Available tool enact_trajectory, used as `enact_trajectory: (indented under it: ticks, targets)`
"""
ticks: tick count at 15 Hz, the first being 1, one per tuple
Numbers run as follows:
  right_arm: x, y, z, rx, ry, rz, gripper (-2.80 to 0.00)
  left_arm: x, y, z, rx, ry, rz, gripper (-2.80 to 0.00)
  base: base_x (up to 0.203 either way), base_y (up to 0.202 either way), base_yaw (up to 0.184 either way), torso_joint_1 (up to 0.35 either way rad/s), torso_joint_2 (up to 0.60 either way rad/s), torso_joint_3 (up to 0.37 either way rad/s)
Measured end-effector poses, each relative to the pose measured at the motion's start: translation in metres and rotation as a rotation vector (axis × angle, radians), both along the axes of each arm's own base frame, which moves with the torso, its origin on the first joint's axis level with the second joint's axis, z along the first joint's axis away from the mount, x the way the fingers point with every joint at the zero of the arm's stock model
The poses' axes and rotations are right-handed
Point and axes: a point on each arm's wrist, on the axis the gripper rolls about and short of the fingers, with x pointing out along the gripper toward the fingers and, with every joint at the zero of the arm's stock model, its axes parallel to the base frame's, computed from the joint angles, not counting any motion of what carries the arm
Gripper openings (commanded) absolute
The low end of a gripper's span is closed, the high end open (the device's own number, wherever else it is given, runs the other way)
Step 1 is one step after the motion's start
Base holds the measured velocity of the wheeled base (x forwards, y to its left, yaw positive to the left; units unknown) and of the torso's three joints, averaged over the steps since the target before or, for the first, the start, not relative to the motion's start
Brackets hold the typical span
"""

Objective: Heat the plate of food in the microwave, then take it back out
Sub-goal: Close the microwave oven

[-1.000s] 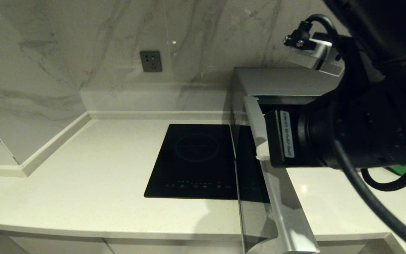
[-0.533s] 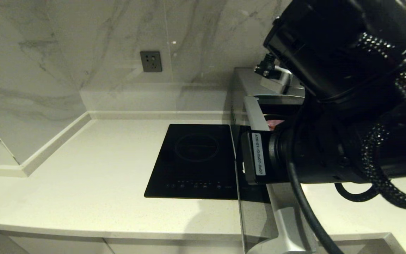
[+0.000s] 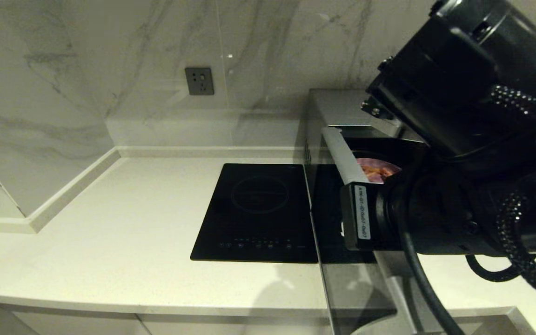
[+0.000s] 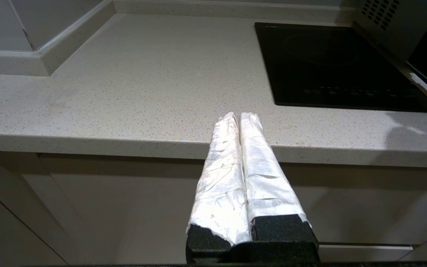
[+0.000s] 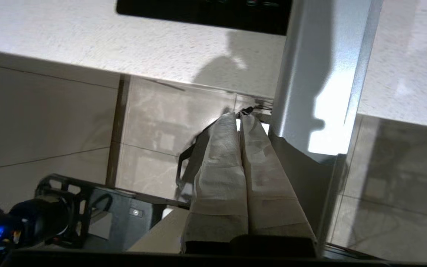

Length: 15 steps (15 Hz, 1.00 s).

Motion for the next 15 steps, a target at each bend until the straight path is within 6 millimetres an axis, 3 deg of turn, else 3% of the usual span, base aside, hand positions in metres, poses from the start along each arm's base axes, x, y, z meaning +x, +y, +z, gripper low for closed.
enact_trajectory:
  ticks: [8, 15]
  targets:
    - [-0.008, -0.056, -0.001, 0.002, 0.015, -0.132, -2.80, 0.000, 0.000, 0.000, 0.000, 0.000, 0.001, -2.80, 0.000, 0.000, 0.000, 0.000, 0.00, 0.000]
    - [-0.006, -0.097, 0.012, 0.039, -0.036, -0.272, -2.80, 0.000, 0.000, 0.000, 0.000, 0.000, 0.000, -2.80, 0.000, 0.000, 0.000, 0.000, 0.00, 0.000]
